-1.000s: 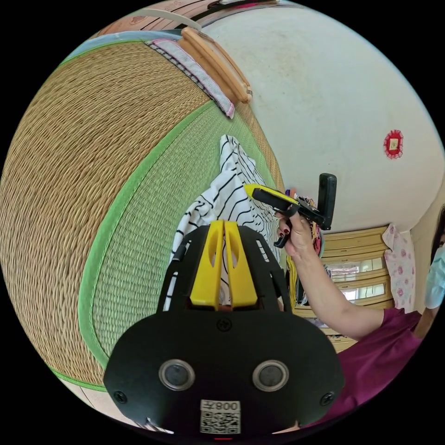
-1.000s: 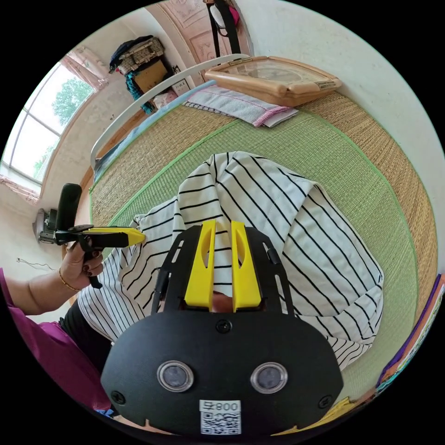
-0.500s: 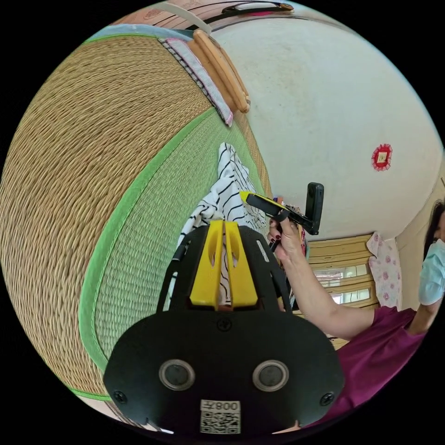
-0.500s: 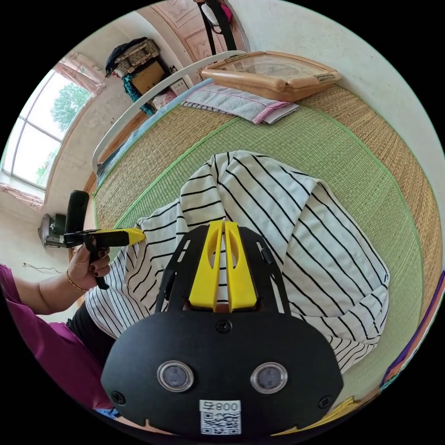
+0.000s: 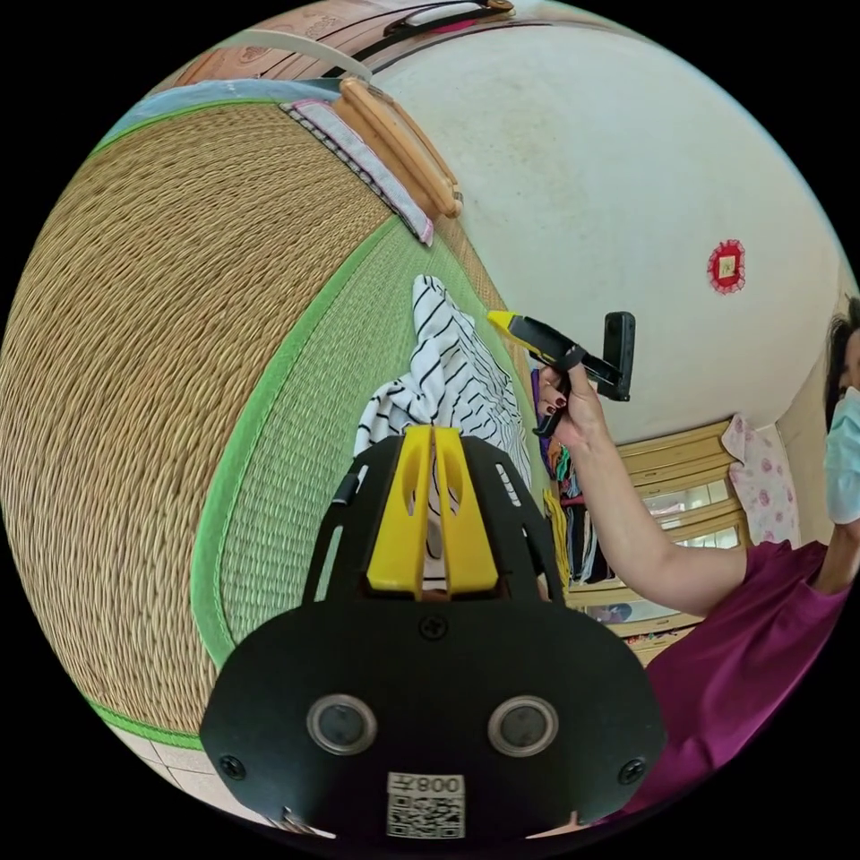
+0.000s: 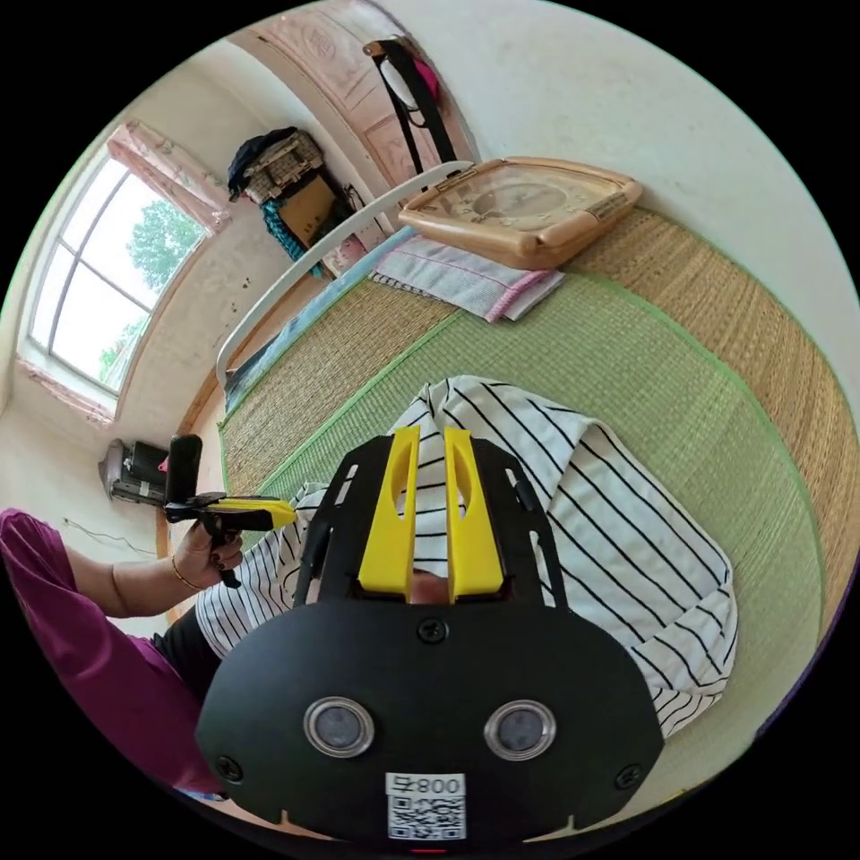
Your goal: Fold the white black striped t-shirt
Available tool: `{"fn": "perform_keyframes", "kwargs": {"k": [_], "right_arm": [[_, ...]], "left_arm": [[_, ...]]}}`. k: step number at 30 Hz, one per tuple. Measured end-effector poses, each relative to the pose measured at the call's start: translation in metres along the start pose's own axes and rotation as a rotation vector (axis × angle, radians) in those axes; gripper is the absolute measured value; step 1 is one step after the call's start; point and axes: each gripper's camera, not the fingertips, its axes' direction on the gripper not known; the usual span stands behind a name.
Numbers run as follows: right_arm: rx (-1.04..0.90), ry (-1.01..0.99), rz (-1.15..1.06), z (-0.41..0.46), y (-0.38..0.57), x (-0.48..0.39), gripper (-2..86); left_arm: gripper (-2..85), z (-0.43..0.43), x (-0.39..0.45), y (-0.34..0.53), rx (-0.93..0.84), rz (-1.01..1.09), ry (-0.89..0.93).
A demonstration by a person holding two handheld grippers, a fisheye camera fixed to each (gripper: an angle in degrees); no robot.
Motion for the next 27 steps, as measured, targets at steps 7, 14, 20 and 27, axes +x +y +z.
{"fn": "perform_keyframes", "kwargs": {"k": [7, 14, 20, 27], "right_arm": [[-0.224, 0.099, -0.101, 0.077, -0.050, -0.027, 3.6], [-0.036, 0.010, -0.094, 0.002, -0.051, -0.027, 0.3], [-0.019, -0.044, -0.079, -0.006, -0.078, -0.014, 0.2], [-0.125, -0.051, -0.033, 0.045, -0.095, 0.004, 2.3]], "left_arm": [[0.1, -0.001, -0.002, 0.008, 0.009, 0.003, 0.012], [0.2, -0.011, 0.004, 0.020, 0.047, 0.026, 0.030], [0.2, -0.023, 0.001, 0.023, 0.123, 0.022, -0.025], [0.3, -0.009, -0.002, 0.034, 0.097, -0.006, -0.081]]}}
